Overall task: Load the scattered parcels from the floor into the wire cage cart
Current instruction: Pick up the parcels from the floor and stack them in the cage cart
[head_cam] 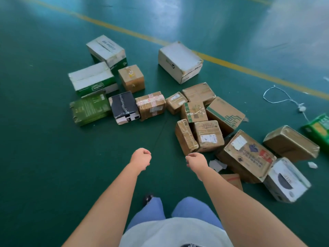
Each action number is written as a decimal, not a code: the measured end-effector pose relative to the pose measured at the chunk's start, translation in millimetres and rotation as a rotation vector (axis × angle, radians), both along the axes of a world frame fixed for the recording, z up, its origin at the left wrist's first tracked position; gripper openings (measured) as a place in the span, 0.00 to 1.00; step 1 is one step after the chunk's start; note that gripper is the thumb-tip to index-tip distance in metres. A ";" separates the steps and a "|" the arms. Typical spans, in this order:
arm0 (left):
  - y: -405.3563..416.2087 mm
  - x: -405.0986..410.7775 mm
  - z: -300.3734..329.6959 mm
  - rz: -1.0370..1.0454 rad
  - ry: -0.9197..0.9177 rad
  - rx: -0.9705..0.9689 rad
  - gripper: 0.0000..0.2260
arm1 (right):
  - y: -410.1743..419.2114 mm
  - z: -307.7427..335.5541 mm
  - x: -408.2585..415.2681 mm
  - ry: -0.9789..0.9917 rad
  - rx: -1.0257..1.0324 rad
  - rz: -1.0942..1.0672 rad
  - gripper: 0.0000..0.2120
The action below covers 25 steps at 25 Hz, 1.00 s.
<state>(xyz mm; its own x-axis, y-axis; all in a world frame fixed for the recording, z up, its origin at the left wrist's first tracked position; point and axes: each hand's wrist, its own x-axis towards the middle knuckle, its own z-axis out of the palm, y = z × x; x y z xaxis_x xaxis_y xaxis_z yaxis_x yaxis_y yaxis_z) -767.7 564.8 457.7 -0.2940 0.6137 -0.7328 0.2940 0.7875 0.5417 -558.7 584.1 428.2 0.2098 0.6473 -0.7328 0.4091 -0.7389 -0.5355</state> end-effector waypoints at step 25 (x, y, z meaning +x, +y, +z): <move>431.3 129.3 -304.3 -0.244 0.009 -0.387 0.09 | 387.8 -297.5 65.0 -0.149 -0.377 0.298 0.35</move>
